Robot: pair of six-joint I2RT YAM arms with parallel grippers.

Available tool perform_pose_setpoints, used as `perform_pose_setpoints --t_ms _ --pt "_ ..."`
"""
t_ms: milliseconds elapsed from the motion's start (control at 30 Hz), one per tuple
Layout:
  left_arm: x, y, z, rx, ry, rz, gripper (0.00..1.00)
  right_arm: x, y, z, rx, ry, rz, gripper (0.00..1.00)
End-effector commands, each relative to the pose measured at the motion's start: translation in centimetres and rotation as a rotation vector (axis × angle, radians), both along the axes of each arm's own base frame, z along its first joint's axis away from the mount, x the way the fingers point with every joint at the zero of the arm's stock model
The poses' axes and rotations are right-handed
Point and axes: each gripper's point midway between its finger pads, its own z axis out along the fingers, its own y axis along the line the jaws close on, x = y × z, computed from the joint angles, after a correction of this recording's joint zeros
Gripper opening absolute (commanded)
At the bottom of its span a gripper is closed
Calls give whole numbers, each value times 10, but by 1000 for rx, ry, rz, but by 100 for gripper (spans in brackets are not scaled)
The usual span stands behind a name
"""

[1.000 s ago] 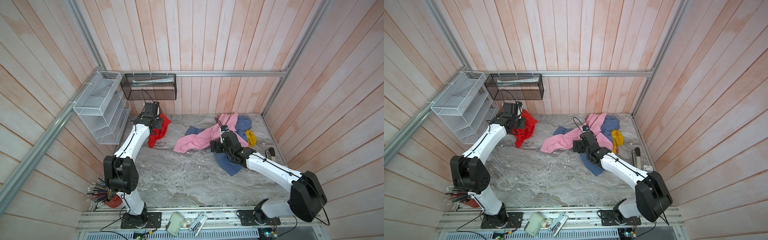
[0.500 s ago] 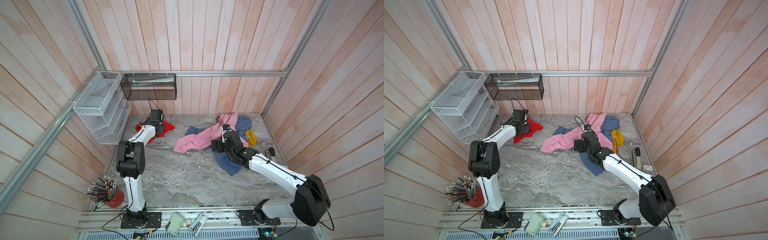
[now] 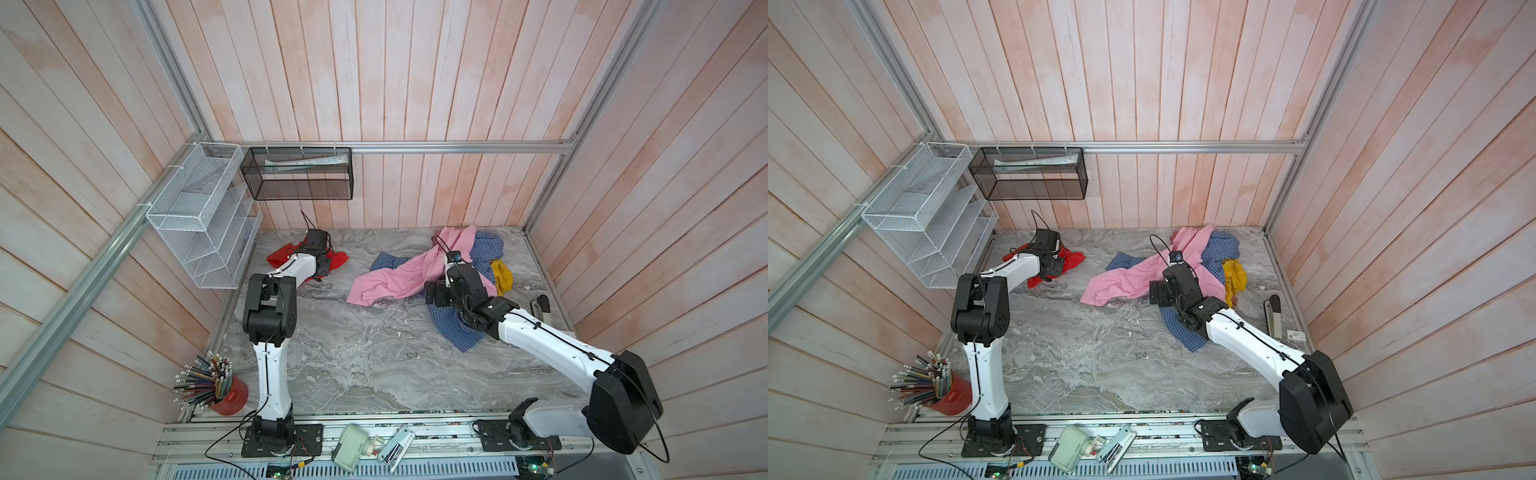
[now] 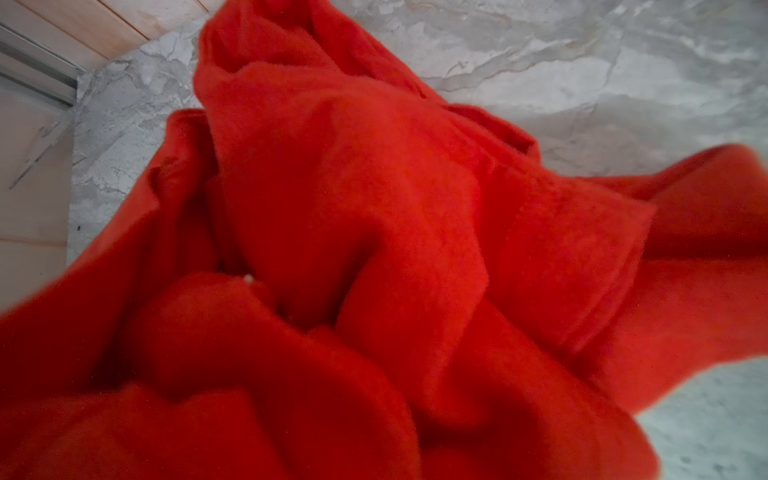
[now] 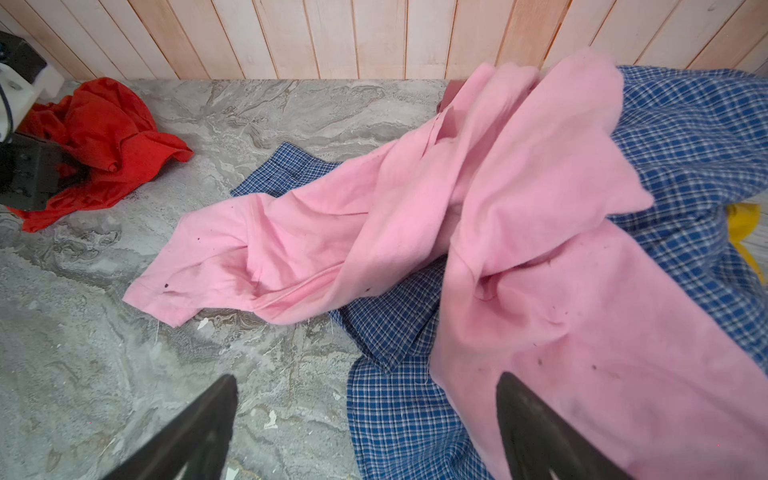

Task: Pick out a specific cloth from the pile
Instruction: 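Place the red shirt with the left gripper near the baskets and release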

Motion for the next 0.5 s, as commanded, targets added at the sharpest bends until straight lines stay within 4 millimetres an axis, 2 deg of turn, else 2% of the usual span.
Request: perform_pose_setpoints --t_ms 0,67,133,200,267,400,467 --pt "-21 18 -26 -6 114 61 16 -3 -10 3 -26 -10 -23 97" --pt "-20 24 -24 -22 113 70 22 -3 -11 2 -30 -10 -23 97" --pt "-19 26 -22 -25 111 70 24 -3 -12 2 -39 -13 -25 97" --pt "-21 27 -18 -23 107 68 30 -2 -14 1 -50 -15 -31 98" --pt "-22 24 -13 -44 94 59 36 -3 -16 1 -55 -19 -31 98" --pt "-22 17 0 -84 54 47 54 -1 -17 3 -65 -27 -24 98" --pt "-22 13 3 -103 48 35 58 0 -19 5 -69 -35 -25 98"
